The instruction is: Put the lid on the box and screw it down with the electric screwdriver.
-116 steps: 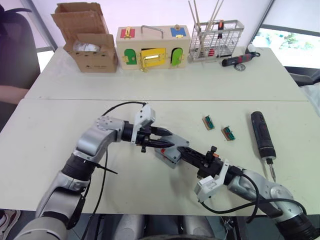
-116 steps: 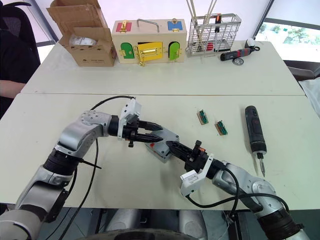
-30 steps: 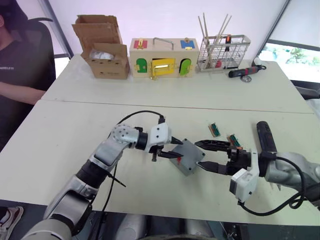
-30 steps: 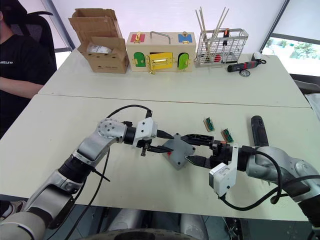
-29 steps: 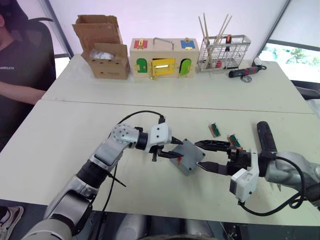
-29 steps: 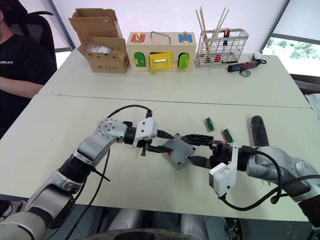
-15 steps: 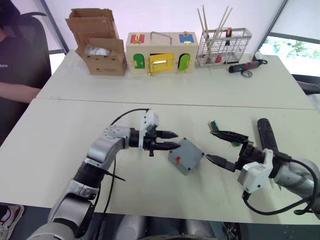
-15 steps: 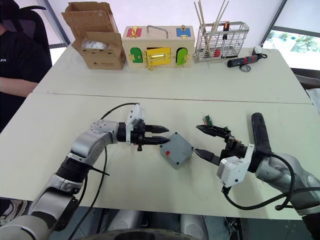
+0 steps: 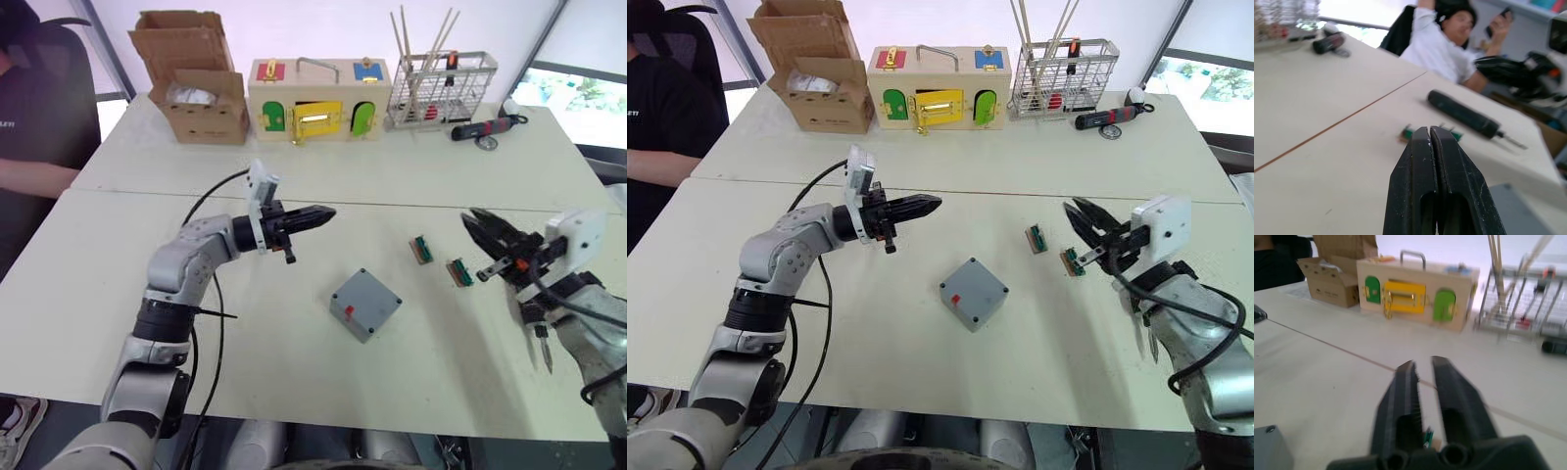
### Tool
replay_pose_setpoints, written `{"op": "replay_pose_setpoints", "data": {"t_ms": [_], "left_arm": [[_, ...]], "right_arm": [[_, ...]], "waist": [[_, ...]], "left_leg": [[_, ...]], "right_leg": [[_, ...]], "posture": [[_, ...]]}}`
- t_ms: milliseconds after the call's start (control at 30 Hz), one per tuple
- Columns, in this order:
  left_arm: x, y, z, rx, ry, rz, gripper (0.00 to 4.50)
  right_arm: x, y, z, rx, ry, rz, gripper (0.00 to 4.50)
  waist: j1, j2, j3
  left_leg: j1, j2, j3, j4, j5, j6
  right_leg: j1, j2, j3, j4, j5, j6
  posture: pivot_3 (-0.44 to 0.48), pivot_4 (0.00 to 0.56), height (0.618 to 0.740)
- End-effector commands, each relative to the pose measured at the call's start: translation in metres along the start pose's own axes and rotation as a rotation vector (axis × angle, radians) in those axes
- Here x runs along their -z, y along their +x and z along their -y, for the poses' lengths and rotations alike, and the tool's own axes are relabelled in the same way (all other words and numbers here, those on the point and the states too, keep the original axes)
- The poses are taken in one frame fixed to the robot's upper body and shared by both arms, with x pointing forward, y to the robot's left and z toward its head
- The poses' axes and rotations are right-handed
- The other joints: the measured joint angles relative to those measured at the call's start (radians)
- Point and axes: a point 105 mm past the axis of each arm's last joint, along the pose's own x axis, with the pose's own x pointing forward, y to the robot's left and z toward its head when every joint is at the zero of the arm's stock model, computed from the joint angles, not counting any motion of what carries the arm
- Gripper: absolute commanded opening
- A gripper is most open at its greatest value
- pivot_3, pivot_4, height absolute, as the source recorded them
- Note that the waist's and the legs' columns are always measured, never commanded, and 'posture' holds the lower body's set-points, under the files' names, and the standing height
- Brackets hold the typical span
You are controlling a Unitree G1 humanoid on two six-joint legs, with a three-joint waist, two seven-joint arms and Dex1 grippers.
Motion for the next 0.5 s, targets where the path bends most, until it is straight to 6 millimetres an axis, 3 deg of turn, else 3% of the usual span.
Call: {"op": "replay_pose_setpoints", "data": {"t_ms": [33, 100, 200, 367, 500], "left_arm": [[0.017, 0.005, -0.004, -0.012, 0.114, -0.099, 0.0], [0.036, 0.007, -0.005, -0.002, 0.184, -0.192, 0.0], [0.048, 0.012, 0.0, 0.039, 0.183, -0.215, 0.0], [0.066, 0.019, 0.008, 0.078, 0.187, -0.267, 0.0], [0.074, 0.022, 0.015, 0.111, 0.158, -0.276, 0.0]], "right_arm": [[0.002, -0.01, -0.025, -0.177, 0.165, -0.109, 0.02], [0.009, -0.021, -0.039, -0.299, 0.228, -0.203, 0.02], [0.015, -0.035, -0.041, -0.357, 0.325, -0.287, 0.02], [0.039, -0.057, -0.068, -0.509, 0.307, -0.491, 0.02], [0.052, -0.059, -0.09, -0.581, 0.3, -0.532, 0.02]], "waist": [[-0.001, 0.0, 0.0], [-0.001, 0.001, 0.001], [-0.001, 0.0, 0.002], [-0.001, -0.001, 0.002], [-0.001, -0.002, 0.003]], "left_leg": [[0.0, 0.0, 0.0, 0.0, 0.0, 0.0], [0.0, 0.0, 0.001, 0.0, -0.001, 0.001], [-0.001, 0.0, 0.001, 0.0, -0.001, 0.002], [-0.001, 0.0, 0.001, 0.0, -0.001, 0.002], [-0.001, 0.0, 0.001, 0.0, -0.001, 0.002]], "right_leg": [[0.0, 0.0, 0.0, 0.0, 0.0, 0.0], [0.0, -0.001, 0.0, -0.001, 0.0, 0.0], [0.0, -0.001, 0.0, -0.001, 0.0, 0.0], [0.0, -0.001, 0.0, -0.001, 0.0, 0.0], [-0.001, -0.001, 0.0, -0.001, 0.0, 0.0]], "posture": [[0.0, 0.15, 0.74], [0.0, 0.15, 0.74], [0.0, 0.15, 0.74], [0.0, 0.15, 0.74], [0.0, 0.15, 0.74]]}}
